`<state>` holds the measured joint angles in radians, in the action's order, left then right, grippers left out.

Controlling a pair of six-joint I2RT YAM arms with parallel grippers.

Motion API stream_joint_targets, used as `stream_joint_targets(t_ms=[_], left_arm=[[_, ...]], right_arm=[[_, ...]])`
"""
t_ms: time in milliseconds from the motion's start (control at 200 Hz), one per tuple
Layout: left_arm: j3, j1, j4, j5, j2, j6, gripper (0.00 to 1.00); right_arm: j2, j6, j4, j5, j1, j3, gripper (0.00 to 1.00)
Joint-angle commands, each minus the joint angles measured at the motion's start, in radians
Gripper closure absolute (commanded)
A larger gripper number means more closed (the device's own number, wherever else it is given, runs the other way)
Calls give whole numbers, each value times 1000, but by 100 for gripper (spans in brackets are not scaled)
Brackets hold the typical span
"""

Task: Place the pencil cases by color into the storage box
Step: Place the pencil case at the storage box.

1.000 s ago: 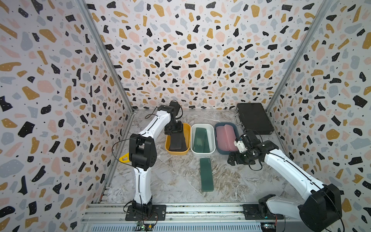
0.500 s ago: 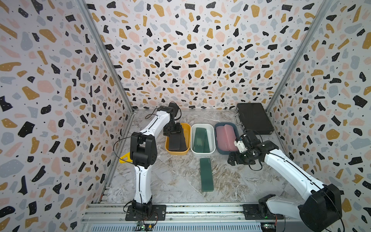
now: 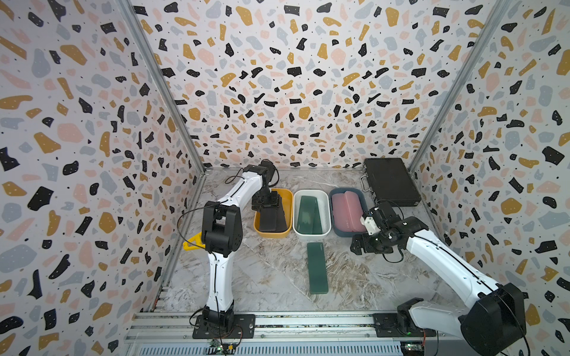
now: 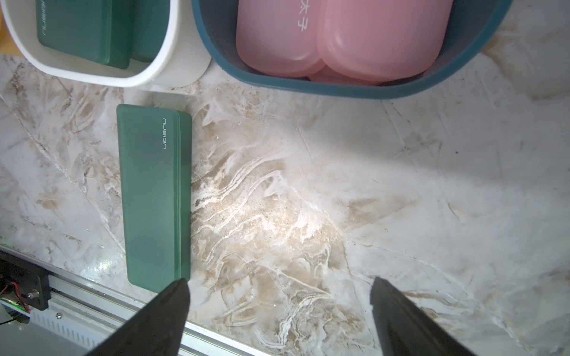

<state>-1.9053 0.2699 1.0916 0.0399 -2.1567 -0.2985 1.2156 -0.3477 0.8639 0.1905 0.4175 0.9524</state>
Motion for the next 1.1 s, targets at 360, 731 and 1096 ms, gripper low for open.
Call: stream_joint_targets(t_ms=[360, 731, 1096], left_arm=[[54, -5, -19, -13, -23, 18, 29], [76, -7, -32, -14, -29, 18, 20], [86, -6, -29, -13, -19, 19, 12]], right_arm=[[-37, -4, 42, -11, 5, -3, 3], [-30, 1, 50, -16, 5, 11, 3], [-28, 5, 58, -19, 6, 17, 3]])
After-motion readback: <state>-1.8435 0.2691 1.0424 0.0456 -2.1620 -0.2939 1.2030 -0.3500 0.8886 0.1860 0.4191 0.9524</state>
